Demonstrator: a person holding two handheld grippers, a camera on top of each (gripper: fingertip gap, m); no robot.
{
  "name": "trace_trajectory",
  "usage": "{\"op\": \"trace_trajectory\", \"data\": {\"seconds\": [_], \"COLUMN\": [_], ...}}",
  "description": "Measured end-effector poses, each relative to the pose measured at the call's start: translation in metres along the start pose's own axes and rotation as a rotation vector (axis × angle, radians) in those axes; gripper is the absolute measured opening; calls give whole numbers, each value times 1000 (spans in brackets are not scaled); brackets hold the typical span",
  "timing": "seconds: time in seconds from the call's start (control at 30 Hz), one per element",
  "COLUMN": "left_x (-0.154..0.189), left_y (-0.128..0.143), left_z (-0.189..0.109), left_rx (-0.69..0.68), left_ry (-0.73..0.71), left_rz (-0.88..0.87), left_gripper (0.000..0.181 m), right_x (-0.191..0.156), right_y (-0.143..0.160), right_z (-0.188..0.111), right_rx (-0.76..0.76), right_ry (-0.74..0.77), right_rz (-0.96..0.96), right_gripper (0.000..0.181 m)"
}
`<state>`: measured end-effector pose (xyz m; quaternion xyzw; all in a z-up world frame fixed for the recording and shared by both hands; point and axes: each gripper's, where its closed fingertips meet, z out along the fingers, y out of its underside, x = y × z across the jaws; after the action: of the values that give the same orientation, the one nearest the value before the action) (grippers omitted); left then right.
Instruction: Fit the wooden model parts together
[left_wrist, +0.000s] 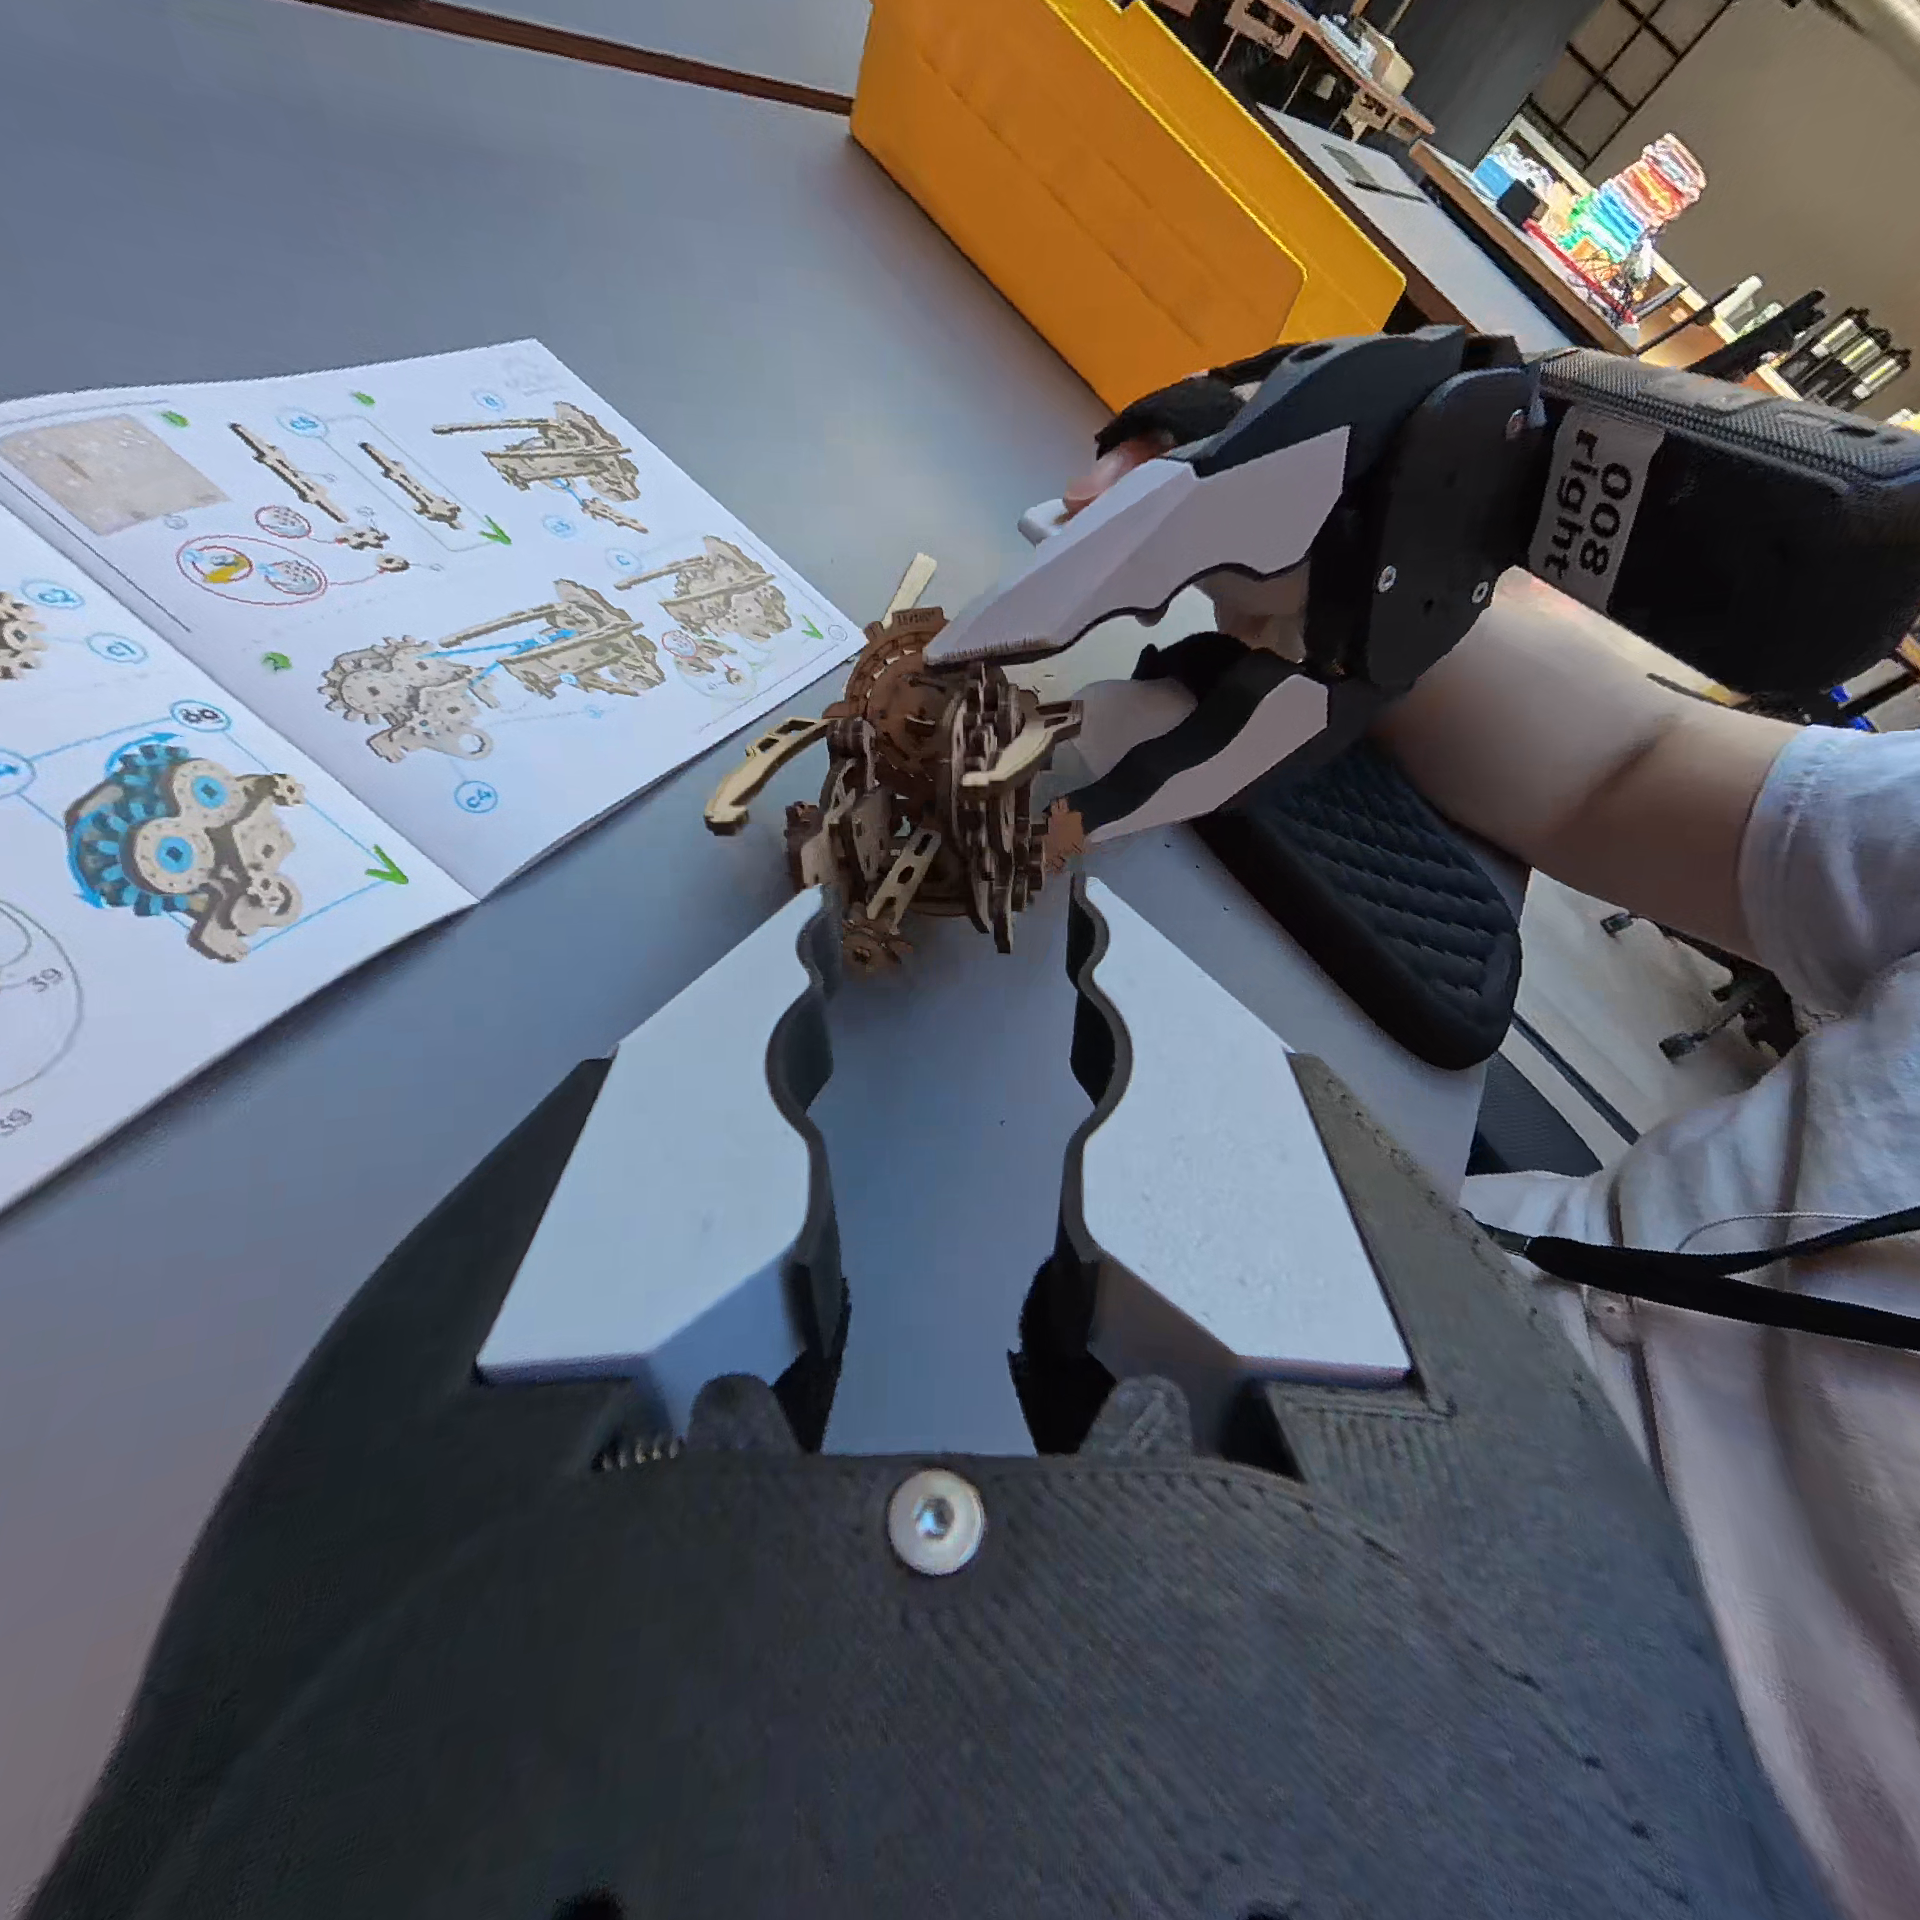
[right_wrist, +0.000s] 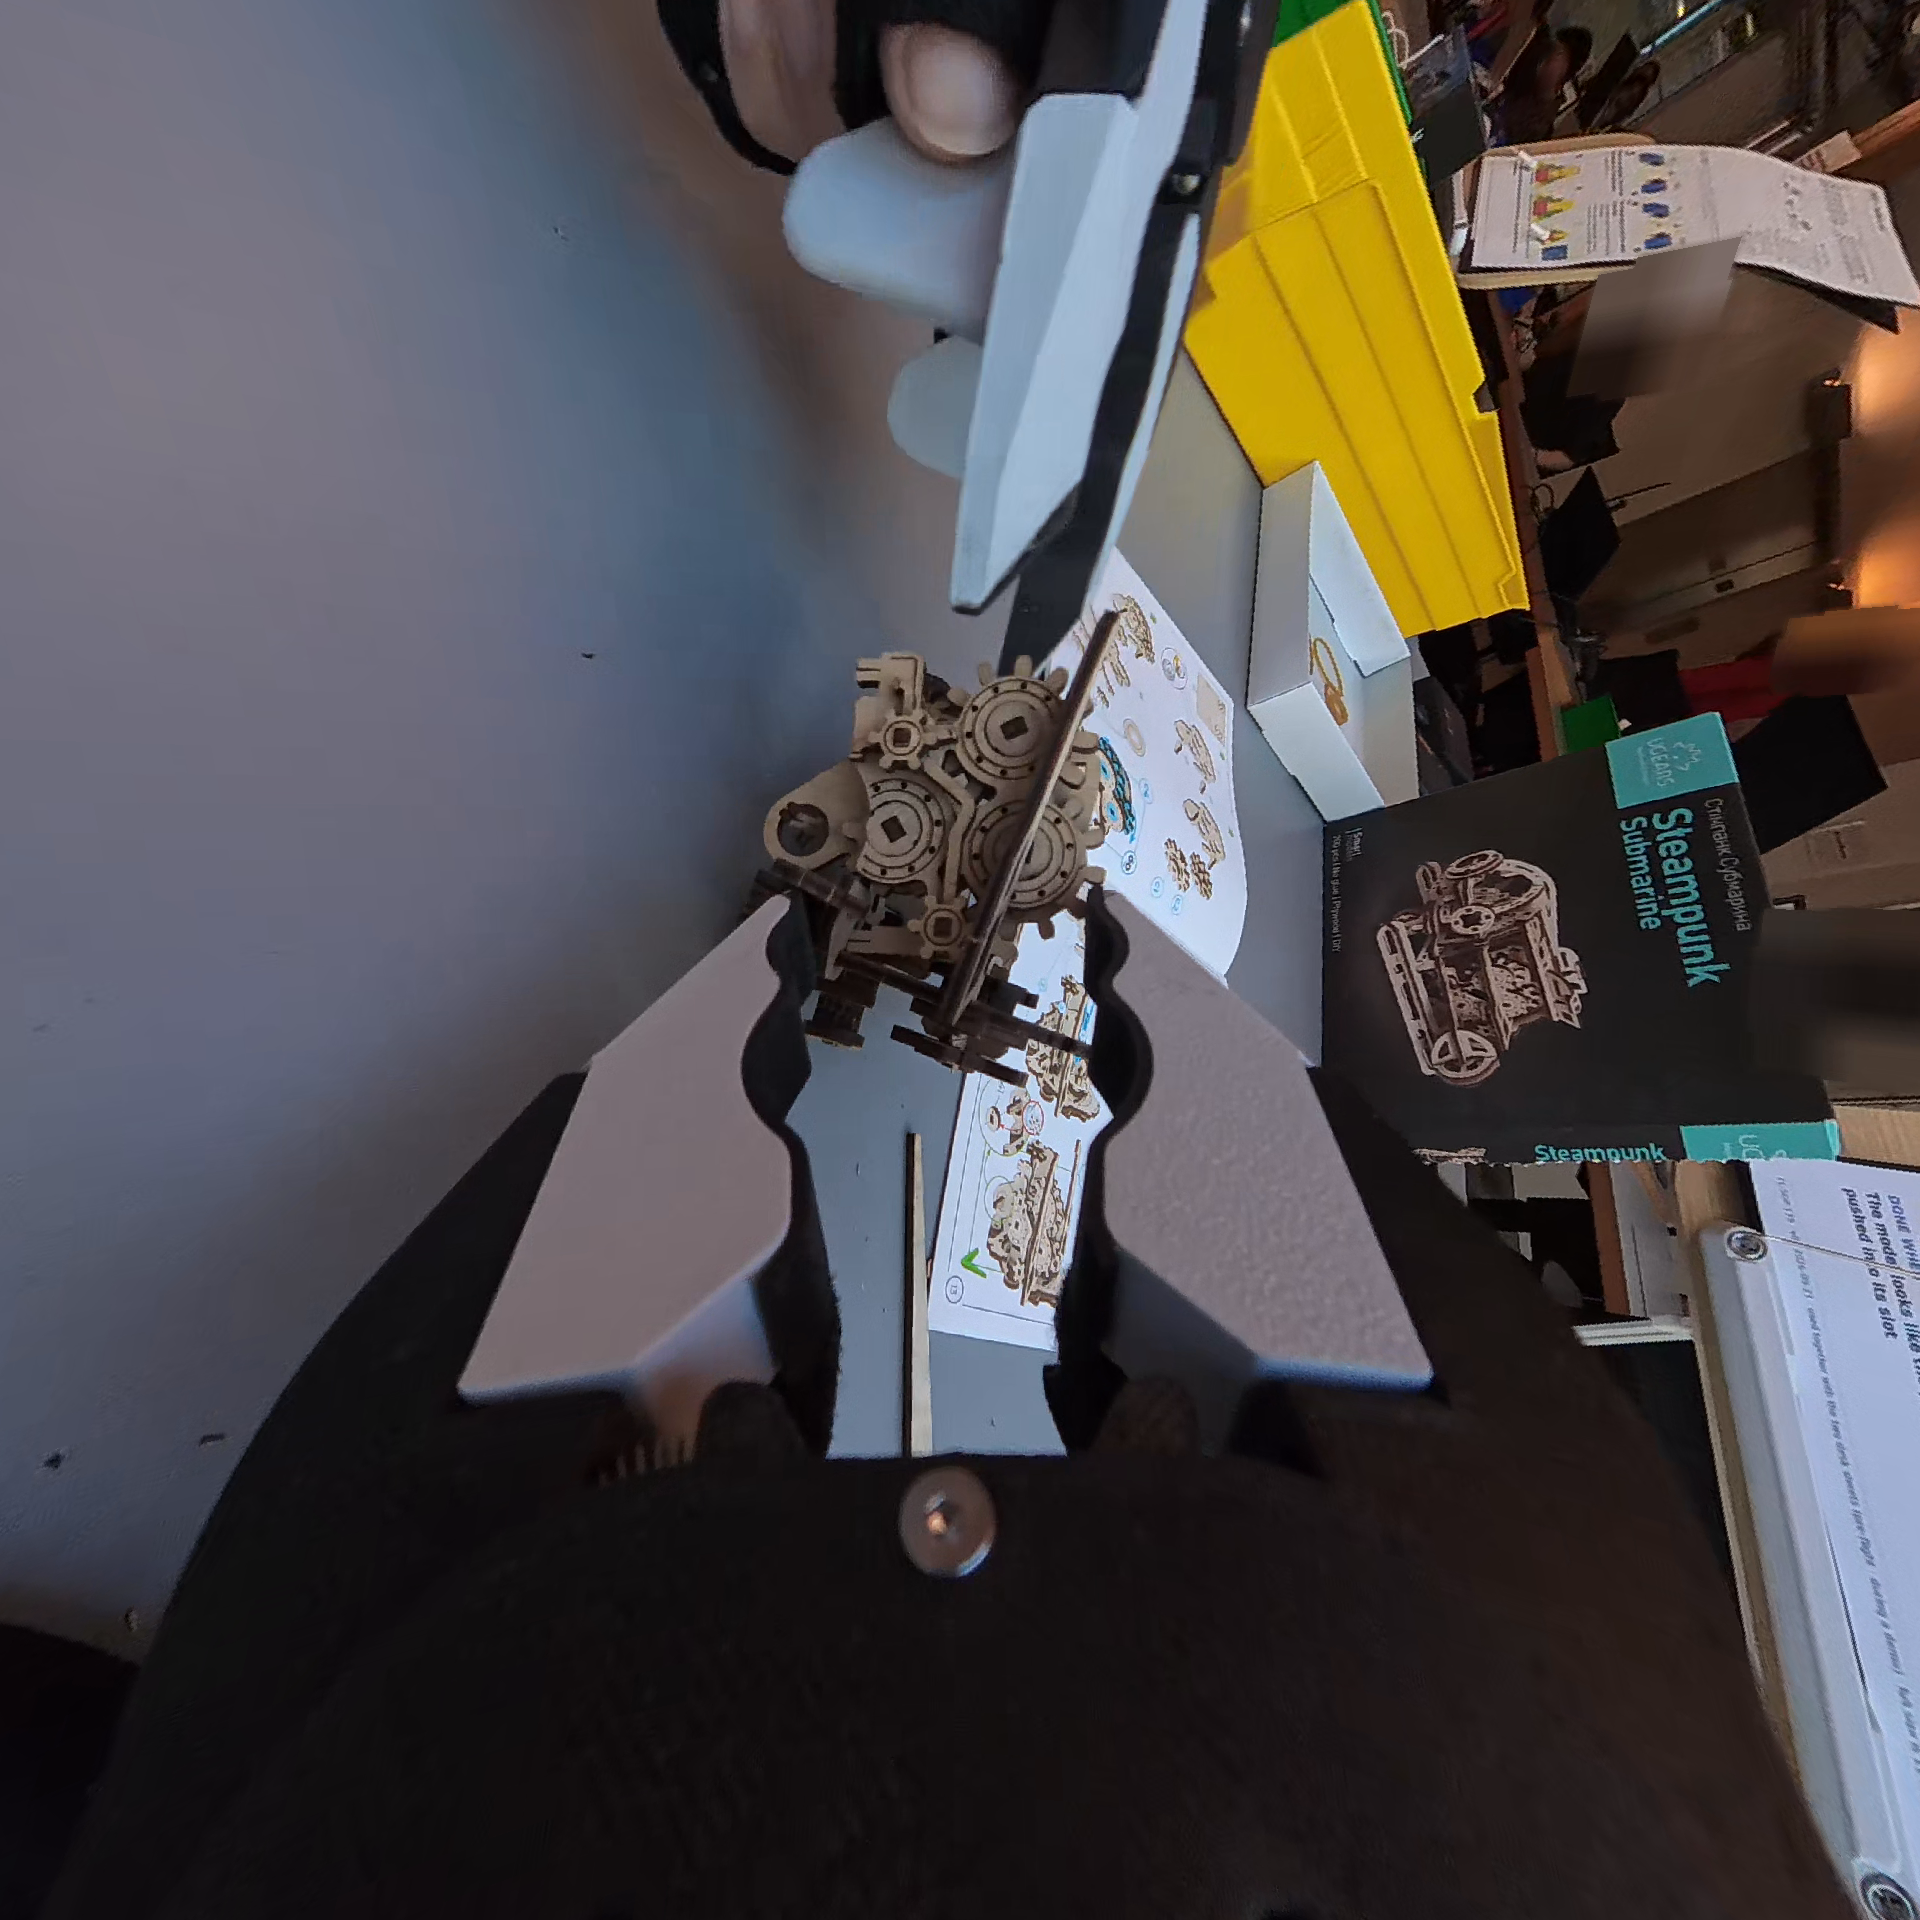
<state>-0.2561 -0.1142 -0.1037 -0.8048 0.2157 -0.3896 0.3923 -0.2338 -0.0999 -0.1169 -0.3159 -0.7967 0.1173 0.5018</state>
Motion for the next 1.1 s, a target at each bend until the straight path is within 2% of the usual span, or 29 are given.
{"op": "trace_trajectory", "data": {"seconds": [0.23,0.53,0.8,0.93,1.1], "left_x": [-4,-2,-4,-7,-6], "left_y": [6,6,12,14,12], "left_z": [7,6,5,4,5], "left_rx": [38,62,42,44,72], "left_ry": [-56,45,5,-33,-46], "left_rz": [-11,-106,-56,-34,-7], "left_gripper": [25,32,32,38,26], "right_x": [2,3,2,2,2], "right_y": [3,4,1,1,1], "right_z": [-1,-1,0,0,1], "right_rx": [-2,-9,-12,-21,-28], "right_ry": [-2,5,16,27,38], "right_rz": [31,34,-3,-22,-41], "right_gripper": [51,51,52,51,51]}}
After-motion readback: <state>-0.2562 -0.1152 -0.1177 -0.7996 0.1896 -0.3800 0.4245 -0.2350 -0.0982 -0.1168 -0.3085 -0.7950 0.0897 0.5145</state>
